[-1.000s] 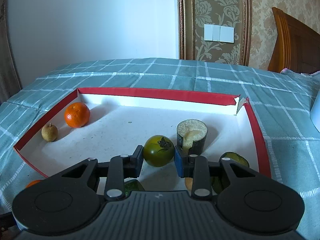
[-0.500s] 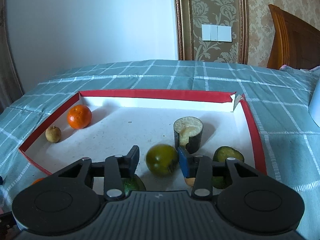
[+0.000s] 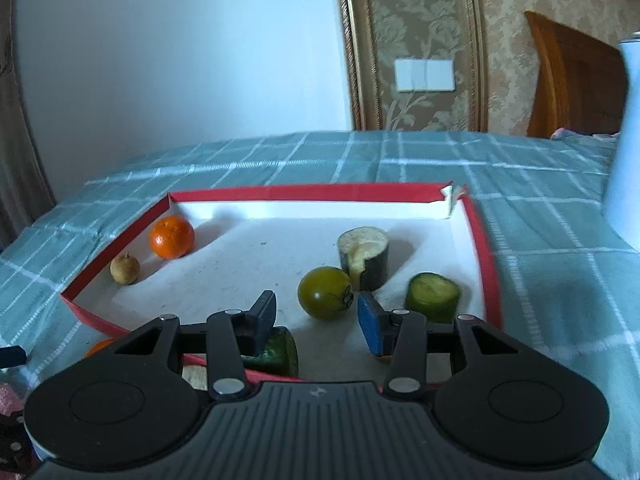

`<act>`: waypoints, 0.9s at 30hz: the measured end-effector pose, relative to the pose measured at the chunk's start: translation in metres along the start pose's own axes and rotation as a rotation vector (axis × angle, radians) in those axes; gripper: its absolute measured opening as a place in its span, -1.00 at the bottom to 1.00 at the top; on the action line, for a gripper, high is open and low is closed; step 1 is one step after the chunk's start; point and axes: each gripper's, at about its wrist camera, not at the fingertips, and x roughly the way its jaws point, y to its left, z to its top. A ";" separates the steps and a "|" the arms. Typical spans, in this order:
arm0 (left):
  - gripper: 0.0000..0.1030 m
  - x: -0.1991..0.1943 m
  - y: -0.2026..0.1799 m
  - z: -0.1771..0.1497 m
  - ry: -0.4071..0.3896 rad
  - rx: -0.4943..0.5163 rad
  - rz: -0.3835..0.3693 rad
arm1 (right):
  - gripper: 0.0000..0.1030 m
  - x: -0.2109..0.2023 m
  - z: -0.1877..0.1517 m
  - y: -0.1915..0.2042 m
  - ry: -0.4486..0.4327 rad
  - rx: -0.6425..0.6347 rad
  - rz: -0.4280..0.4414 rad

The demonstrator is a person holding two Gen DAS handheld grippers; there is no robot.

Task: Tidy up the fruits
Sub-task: 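Withdraw the right tool from the tray while the left tool approaches the dark green tomato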

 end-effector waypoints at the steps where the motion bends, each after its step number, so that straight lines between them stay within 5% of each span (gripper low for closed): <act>1: 1.00 0.000 0.000 0.000 0.000 0.000 0.000 | 0.15 -0.006 -0.001 -0.003 -0.014 0.017 0.004; 3: 1.00 0.000 0.000 0.000 0.000 0.000 0.000 | 0.29 -0.016 -0.003 -0.007 -0.030 0.050 0.012; 13: 1.00 0.000 0.000 0.000 0.000 0.000 0.000 | 0.29 -0.055 -0.032 -0.002 -0.081 -0.015 0.002; 22: 1.00 -0.004 -0.001 0.000 -0.005 -0.018 0.030 | 0.29 -0.067 -0.043 -0.017 -0.087 0.072 0.019; 27: 1.00 -0.026 -0.011 0.008 -0.048 -0.093 -0.048 | 0.32 -0.071 -0.043 -0.018 -0.113 0.066 -0.014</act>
